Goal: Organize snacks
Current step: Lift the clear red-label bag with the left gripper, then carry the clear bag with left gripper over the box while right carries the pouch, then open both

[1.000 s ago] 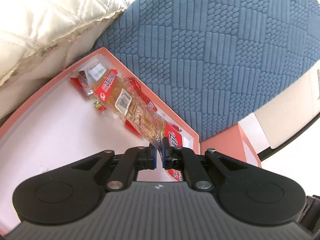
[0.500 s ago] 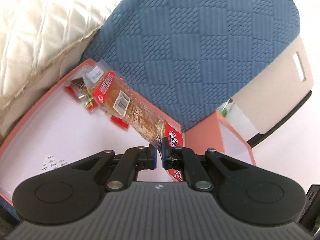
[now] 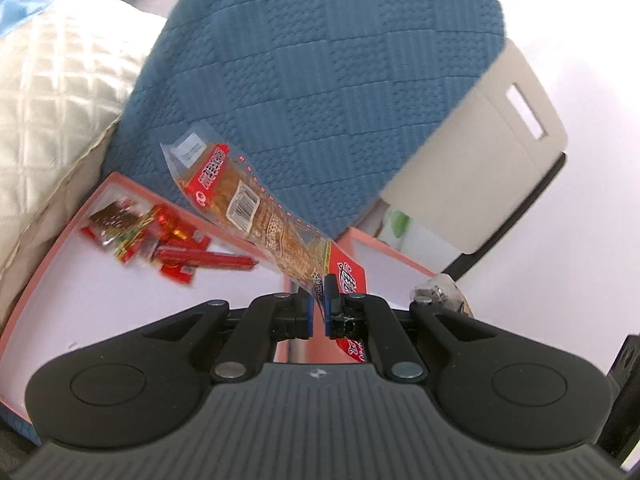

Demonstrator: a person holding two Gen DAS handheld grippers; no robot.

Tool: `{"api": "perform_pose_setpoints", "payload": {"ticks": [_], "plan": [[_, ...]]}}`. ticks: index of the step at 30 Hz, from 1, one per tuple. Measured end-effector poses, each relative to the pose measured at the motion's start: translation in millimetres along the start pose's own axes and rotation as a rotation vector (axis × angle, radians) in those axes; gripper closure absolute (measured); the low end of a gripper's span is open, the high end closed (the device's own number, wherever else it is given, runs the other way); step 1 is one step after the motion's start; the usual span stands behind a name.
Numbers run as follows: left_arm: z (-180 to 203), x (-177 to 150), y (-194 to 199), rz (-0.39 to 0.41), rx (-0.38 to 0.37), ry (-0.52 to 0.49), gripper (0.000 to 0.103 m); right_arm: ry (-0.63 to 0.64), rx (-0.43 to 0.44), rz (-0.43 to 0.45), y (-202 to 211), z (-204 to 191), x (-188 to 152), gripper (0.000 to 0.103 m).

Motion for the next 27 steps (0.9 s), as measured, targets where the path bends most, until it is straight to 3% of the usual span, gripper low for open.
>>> {"api": "perform_pose_setpoints", "payload": {"ticks": [14, 21, 27], "plan": [[70.3, 14.6, 2.3, -0.020, -0.043, -0.118, 0.097, 0.023, -0.070, 0.078, 42.2, 36.4, 40.7, 0.061], [103.8, 8.9, -31.1, -0.103, -0.090, -0.103, 0.097, 0.031, -0.122, 0.073, 52.1, 68.1, 36.3, 0.060], [133.2, -11.9, -67.2, -0.187, -0.093, -0.156, 0.097, -0.022, -0.167, 0.018, 44.7, 111.1, 17.0, 0.059]]}}
Point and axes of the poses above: each gripper's, at about its wrist camera, not at the fingertips, and y roughly against the way its jaws point, z to its right, x to its top, the point moved 6 cm from there along -y, roughly the way its jaws point, and after that the axes turned 10 degrees about -z, right-handed, at the moved point
